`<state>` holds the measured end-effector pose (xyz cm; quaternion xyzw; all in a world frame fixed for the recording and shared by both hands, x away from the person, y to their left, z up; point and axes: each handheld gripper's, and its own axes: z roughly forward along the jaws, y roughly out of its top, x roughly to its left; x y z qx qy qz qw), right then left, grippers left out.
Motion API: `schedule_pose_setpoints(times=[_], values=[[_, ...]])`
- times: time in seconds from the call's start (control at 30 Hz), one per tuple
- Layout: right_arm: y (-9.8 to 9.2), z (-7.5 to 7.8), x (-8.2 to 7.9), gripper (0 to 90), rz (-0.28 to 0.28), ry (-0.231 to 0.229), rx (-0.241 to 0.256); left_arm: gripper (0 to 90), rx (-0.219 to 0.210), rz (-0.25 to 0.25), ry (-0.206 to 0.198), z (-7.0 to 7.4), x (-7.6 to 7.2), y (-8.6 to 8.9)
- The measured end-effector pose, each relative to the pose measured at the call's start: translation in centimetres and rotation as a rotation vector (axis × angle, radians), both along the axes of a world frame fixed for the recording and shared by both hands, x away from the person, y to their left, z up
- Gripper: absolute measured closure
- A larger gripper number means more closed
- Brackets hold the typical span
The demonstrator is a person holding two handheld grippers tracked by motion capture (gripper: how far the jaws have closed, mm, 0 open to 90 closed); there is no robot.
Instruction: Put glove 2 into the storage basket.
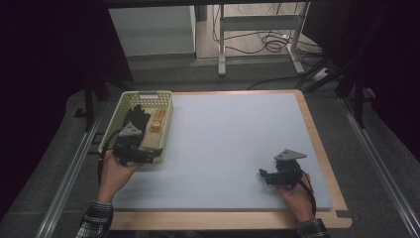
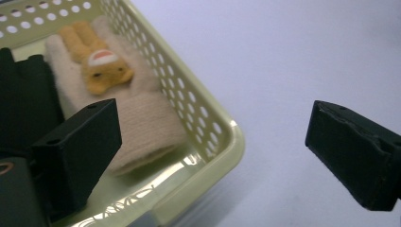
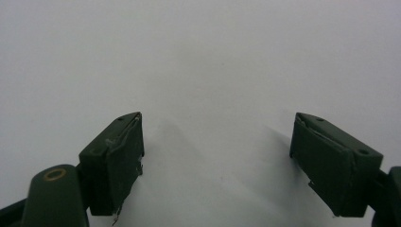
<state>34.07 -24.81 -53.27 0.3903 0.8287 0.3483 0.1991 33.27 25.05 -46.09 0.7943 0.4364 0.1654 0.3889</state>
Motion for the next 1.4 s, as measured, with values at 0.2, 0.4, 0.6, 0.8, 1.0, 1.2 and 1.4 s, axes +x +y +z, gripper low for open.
schedule_pose_setpoints(times=[0.2,0.4,0.6,0.8,1.0,1.2,1.4], values=[[0.0,0.0,0.0,18.1,0.000,0.000,0.000,4.6,-0.002,-0.023,-0.006,-0.1,-0.1,-1.1],[0.0,0.0,0.0,18.1,0.000,0.000,0.000,4.6,-0.009,-0.047,-0.012,-0.1,-0.1,-2.0],[0.0,0.0,0.0,18.1,0.000,0.000,0.000,4.6,-0.012,-0.082,-0.021,0.0,-0.3,-3.2],[0.0,0.0,0.0,18.0,0.000,0.000,0.000,4.6,-0.030,-0.116,-0.029,-0.1,-0.6,-4.5],[0.0,0.0,0.0,18.0,0.001,-0.001,0.000,4.2,-0.037,-0.151,-0.033,-0.7,-1.0,-5.8],[0.0,0.0,0.0,18.1,0.001,-0.001,0.000,2.2,-0.058,-0.188,-0.026,-1.6,-1.3,-7.0],[0.0,0.0,0.0,18.1,0.001,-0.001,0.000,0.5,-0.045,-0.225,-0.025,-2.4,-1.6,-8.3]])
